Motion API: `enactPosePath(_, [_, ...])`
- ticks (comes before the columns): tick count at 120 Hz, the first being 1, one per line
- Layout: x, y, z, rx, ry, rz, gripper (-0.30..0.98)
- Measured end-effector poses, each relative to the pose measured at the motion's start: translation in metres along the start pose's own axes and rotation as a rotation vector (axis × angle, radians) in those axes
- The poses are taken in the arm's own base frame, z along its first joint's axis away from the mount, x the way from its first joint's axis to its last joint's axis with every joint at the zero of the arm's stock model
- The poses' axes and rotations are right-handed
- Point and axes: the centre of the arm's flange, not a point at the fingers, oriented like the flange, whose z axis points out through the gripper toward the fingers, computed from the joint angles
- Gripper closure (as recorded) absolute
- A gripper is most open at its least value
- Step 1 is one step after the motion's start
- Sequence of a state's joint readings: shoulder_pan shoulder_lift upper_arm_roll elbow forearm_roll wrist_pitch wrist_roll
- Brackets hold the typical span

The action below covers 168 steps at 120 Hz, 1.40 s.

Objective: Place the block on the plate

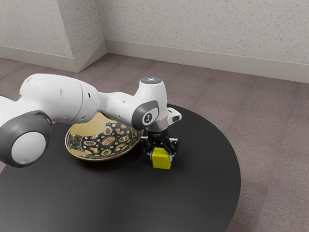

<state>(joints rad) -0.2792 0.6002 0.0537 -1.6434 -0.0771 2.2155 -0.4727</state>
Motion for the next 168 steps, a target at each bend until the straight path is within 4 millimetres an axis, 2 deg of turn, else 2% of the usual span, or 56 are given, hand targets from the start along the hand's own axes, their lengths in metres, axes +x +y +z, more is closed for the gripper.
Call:
enactPosePath(24, [0.000,0.001,-0.007,0.000,0.009,0.004,0.26])
enactPosePath(38, [0.001,0.001,-0.034,-0.004,0.044,0.012,0.27])
enactPosePath(60, [0.003,-0.012,-0.096,0.025,0.127,0.032,0.27])
enactPosePath(71, [0.009,-0.039,-0.126,0.051,0.150,0.008,0.26])
enactPosePath(85, [0.026,-0.095,-0.140,0.082,0.144,-0.067,0.26])
enactPosePath(97, [0.037,-0.130,-0.139,0.098,0.125,-0.101,0.25])
enactPosePath(121, [0.059,-0.189,-0.102,0.111,0.068,-0.150,0.26])
enactPosePath(130, [0.065,-0.194,-0.088,0.109,0.063,-0.141,0.26])
enactPosePath(138, [0.067,-0.194,-0.084,0.104,0.067,-0.130,0.23])
enactPosePath(168, [0.066,-0.195,-0.100,0.089,0.100,-0.097,0.07])
